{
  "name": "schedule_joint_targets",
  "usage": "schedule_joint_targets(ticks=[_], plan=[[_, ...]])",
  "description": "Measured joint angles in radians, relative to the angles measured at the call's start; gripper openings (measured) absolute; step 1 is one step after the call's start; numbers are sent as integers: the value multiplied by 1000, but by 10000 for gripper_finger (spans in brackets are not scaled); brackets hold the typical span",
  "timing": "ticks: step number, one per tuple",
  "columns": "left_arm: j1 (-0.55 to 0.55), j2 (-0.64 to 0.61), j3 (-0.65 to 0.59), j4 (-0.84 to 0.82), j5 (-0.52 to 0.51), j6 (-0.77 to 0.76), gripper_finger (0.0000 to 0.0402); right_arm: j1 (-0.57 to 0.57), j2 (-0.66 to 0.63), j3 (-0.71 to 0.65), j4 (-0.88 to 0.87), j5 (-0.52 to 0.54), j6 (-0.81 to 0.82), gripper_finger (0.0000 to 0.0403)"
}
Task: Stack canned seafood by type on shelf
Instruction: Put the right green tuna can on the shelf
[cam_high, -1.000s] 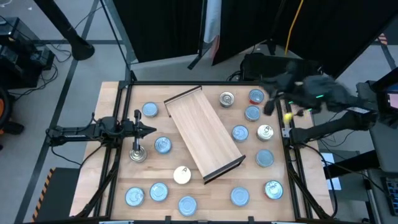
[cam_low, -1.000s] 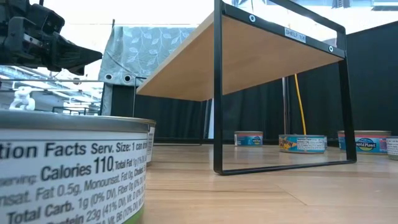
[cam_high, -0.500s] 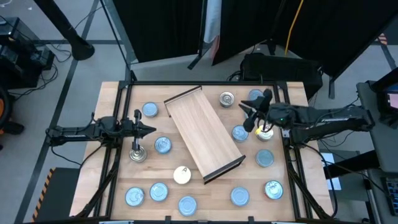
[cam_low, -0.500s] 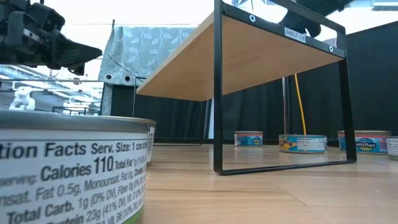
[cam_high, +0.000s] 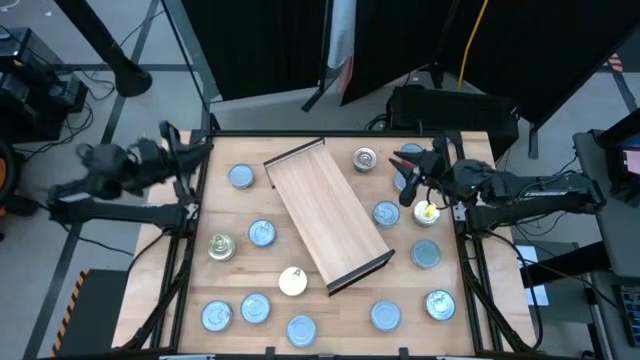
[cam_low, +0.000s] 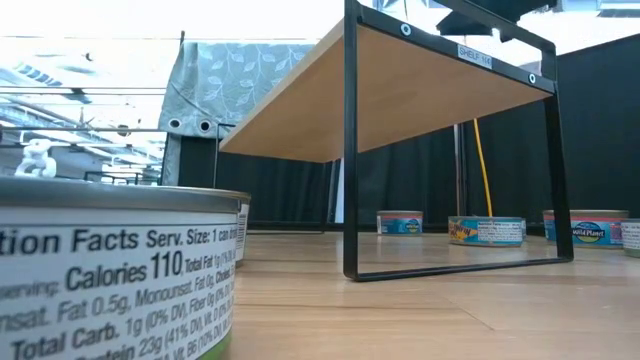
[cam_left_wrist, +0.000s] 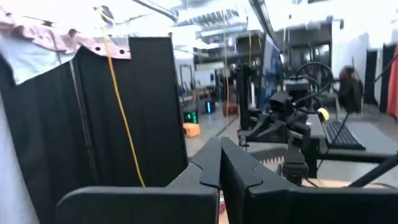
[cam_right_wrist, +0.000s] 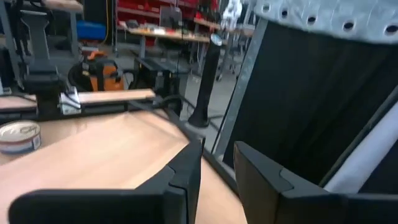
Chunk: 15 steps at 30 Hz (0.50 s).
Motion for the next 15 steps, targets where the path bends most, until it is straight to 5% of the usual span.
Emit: schedule_joint_targets(ticks=[4, 7, 11, 15], plan=[[0, 213, 271, -249, 57, -13, 2, 0, -4, 0, 49, 0, -76, 87], [0, 331, 353, -422, 97, -61, 2, -1, -3, 0, 57, -2, -121, 87], [-7, 411, 289, -531, 81, -195, 2, -29, 0, 0, 34, -7, -142, 77], [-52, 416, 75, -350, 68, -215, 2, -81, 5, 0, -43, -11, -134, 36]])
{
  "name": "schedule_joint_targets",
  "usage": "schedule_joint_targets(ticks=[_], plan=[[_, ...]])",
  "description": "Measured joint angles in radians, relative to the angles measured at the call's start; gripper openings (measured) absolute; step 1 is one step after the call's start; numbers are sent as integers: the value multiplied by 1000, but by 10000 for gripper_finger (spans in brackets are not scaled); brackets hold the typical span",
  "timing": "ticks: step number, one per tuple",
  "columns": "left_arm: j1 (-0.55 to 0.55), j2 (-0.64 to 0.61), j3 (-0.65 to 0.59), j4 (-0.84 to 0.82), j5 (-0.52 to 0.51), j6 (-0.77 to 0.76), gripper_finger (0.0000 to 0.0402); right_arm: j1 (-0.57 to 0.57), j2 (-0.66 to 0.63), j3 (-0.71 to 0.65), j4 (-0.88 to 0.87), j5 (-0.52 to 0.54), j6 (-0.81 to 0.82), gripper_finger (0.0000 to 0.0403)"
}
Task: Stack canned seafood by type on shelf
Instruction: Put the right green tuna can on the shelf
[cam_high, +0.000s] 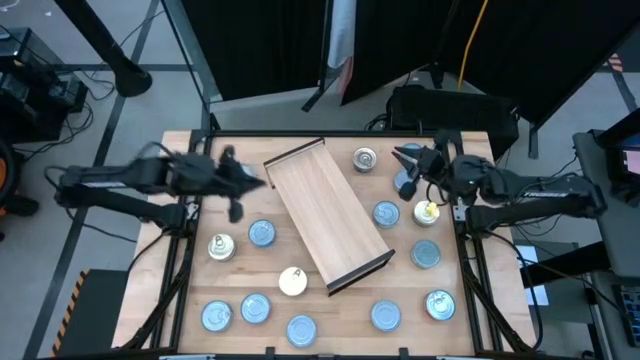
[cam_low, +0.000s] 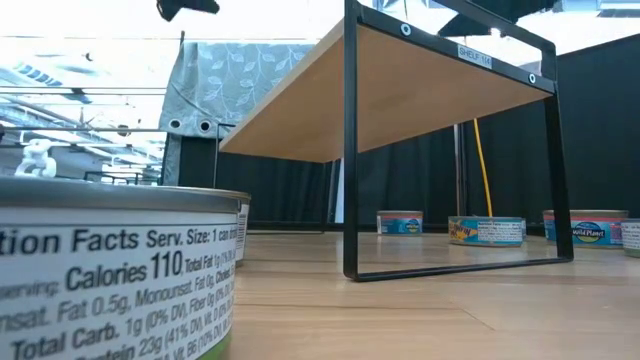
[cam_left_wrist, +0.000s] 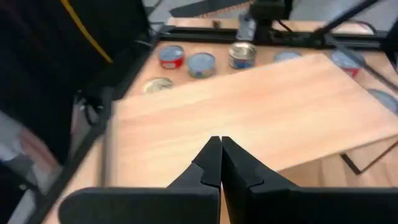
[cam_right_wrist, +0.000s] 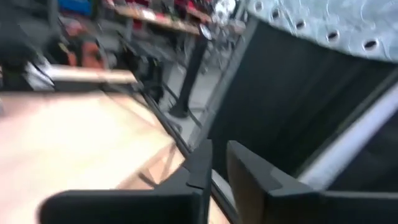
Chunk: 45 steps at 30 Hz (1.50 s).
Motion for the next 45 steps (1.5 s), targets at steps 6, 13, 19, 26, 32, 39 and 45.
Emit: schedule_joint_targets(ticks=[6, 13, 19, 26, 32, 39, 45], plan=[[5, -43, -183, 298, -17, -5, 2, -105, 4, 0, -145, -67, 105, 3], [6, -129, -162, 327, -18, 73, 2, -253, 32, 41, -365, -204, 390, 1], [6, -170, -162, 350, -68, 99, 2, -334, 160, 147, -704, -203, 633, 0], [6, -174, -162, 345, -70, 114, 2, -316, 266, 220, -869, -212, 723, 0], [6, -173, -162, 342, -71, 174, 2, -304, 373, 241, -1018, -362, 749, 0], [6, -173, -162, 336, -71, 183, 2, -262, 378, 195, -1007, -376, 869, 0], [6, -173, -162, 352, -79, 177, 2, -265, 378, 101, -962, -397, 930, 0]])
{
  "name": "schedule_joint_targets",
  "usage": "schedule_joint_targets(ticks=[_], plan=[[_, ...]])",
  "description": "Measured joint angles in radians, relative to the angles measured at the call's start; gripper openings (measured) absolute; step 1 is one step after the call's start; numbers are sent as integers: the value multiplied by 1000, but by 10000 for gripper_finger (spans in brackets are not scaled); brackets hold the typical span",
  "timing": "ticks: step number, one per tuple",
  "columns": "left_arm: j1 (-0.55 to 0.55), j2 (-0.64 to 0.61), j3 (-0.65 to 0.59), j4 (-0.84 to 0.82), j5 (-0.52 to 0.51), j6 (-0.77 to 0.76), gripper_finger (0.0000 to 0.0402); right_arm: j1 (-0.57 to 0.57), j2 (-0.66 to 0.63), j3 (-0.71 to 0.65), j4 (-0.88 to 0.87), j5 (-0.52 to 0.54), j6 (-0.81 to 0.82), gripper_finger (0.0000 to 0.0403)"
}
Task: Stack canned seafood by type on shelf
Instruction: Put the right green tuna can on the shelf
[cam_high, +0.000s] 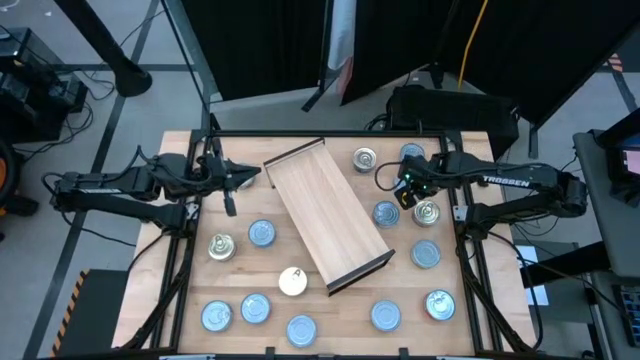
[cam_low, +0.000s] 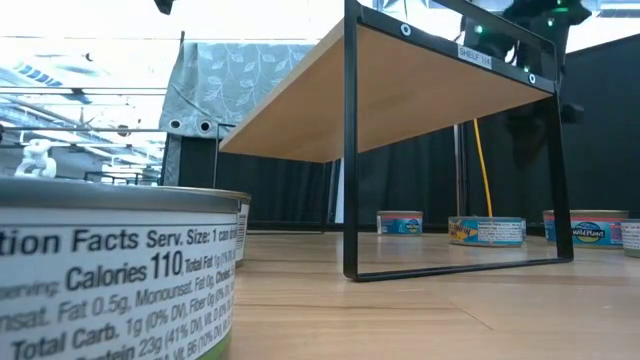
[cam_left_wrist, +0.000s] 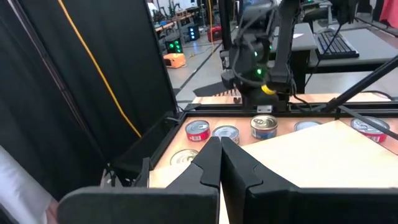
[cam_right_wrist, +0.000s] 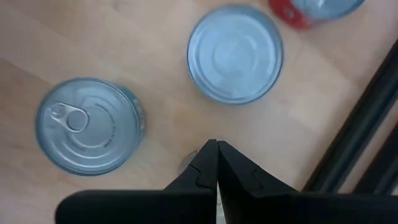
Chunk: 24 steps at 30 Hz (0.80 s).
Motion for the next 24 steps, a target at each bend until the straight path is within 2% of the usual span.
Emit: schedule_joint_targets(ticks=[3, 12, 24], plan=[[0, 0, 0, 3, -2, -1, 2, 0, 0, -57, 64, -24, 15, 0], [0, 0, 0, 25, -3, 0, 2, -13, 7, -133, 233, -10, 44, 0], [0, 0, 0, 38, -16, 7, 2, -76, 147, -141, 320, 10, -26, 0]])
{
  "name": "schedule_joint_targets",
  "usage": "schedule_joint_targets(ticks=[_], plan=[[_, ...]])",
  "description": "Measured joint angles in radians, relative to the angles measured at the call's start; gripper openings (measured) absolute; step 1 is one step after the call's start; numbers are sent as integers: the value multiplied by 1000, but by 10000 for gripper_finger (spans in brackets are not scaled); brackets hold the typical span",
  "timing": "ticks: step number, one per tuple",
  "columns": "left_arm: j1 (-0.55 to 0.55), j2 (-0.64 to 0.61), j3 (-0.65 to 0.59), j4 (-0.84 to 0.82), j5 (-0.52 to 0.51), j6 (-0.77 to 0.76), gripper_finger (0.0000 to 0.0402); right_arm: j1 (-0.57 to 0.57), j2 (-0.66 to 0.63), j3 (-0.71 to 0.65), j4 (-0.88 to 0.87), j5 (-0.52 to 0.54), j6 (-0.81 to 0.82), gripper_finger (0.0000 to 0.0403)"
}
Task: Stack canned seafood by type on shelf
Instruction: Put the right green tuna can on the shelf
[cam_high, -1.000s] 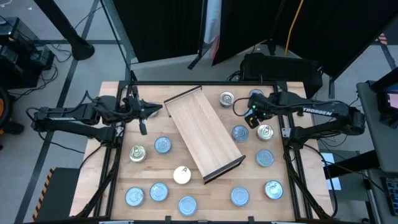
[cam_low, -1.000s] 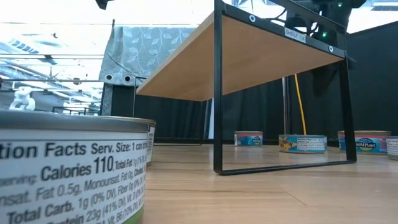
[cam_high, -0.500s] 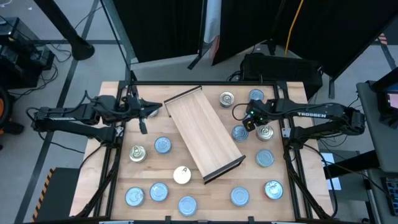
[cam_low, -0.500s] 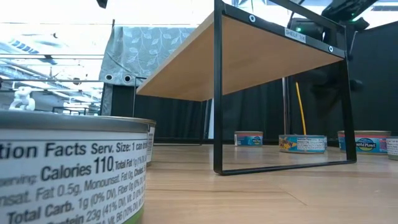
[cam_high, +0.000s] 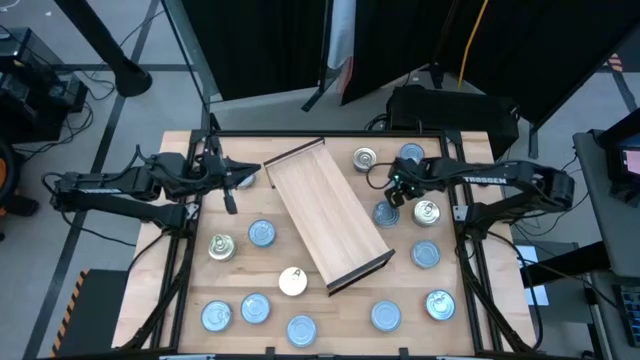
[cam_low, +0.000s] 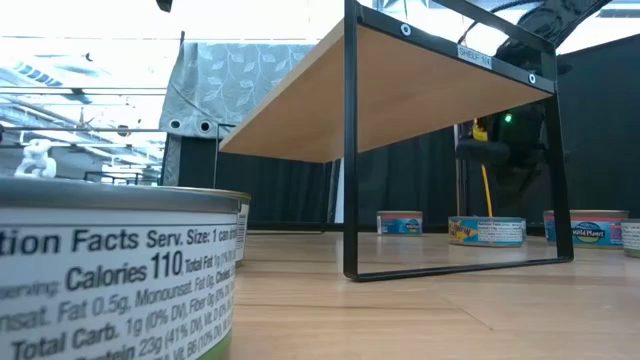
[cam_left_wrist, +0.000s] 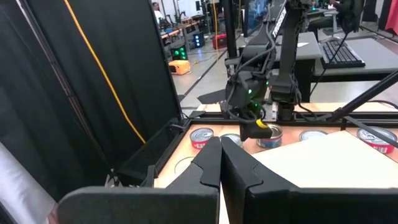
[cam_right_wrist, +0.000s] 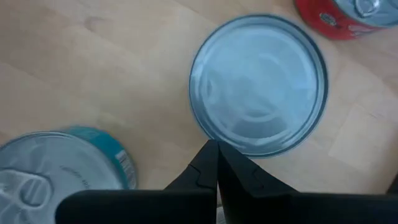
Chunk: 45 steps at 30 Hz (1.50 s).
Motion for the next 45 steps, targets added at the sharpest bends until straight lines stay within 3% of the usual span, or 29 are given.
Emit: schedule_joint_targets(ticks=[8, 21, 35, 45], plan=[[0, 0, 0, 0, -1, 0, 2, -9, 78, 5, 23, 11, -10, 0], [0, 0, 0, 0, -2, -1, 2, -8, -5, 19, 14, 23, -29, 0], [0, 0, 0, 0, -2, -2, 2, 10, 102, 20, 31, 40, -12, 0], [0, 0, 0, 0, -2, -1, 2, 59, 101, 18, 47, 41, 8, 0]])
